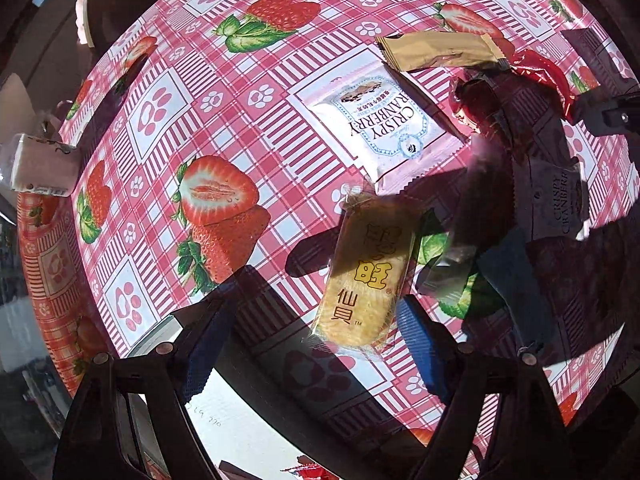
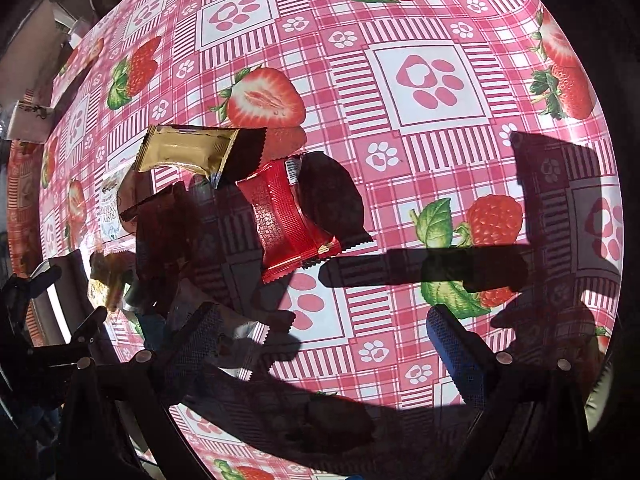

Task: Organize snacks
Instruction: 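Grasp the yellow rice cracker packet with the left tool while the right tool grasps a red wrapper, then lower the rice cracker and red wrapper into the white box and release both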

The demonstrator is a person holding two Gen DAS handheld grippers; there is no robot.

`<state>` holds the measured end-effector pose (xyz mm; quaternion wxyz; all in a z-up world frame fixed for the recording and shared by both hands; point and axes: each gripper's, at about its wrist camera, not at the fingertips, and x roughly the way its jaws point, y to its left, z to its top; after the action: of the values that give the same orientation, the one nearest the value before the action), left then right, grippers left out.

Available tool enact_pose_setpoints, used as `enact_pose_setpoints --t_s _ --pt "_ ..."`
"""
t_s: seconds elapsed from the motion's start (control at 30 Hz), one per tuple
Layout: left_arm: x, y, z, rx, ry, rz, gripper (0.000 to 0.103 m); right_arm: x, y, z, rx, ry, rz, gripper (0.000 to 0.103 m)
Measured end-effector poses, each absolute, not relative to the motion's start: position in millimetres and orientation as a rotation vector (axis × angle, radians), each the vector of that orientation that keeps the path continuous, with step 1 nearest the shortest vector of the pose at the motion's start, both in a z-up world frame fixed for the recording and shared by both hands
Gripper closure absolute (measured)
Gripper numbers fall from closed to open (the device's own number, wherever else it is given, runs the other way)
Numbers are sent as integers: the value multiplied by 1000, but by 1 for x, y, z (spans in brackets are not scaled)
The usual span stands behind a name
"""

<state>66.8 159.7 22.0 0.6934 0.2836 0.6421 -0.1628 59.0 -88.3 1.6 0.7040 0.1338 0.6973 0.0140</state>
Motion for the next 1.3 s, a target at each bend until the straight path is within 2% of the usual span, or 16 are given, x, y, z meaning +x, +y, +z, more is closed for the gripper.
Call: enact_pose_setpoints --t_s 0.4,0.43,0.47,0.5,0.53,0.57,0.6,0.63,0.8,1.3 --pt "68 157 8 536 1488 -338 10 107 -69 -26 160 1568 46 2" --pt "67 158 9 520 1497 -335 12 107 -66 -26 145 1565 47 11" --pt "72 162 9 493 1511 -337 14 106 -64 -25 116 1562 33 15" --pt "71 163 11 463 1522 -349 23 107 -60 -21 99 1550 35 24" --pt "69 164 12 427 1536 -371 36 107 -59 -18 89 1540 37 40" --pt "70 169 14 414 1533 -380 44 108 -57 -13 80 1528 42 49" --pt "67 166 16 415 1528 -389 58 108 -53 -11 75 1522 49 69" --pt "64 164 18 424 1523 -390 63 108 -52 -9 76 1523 57 75" --pt "44 159 28 351 1517 -349 63 91 -58 -3 168 1514 98 75" --pt "-41 192 110 227 1433 -356 63 -34 -55 19 343 1539 185 75"
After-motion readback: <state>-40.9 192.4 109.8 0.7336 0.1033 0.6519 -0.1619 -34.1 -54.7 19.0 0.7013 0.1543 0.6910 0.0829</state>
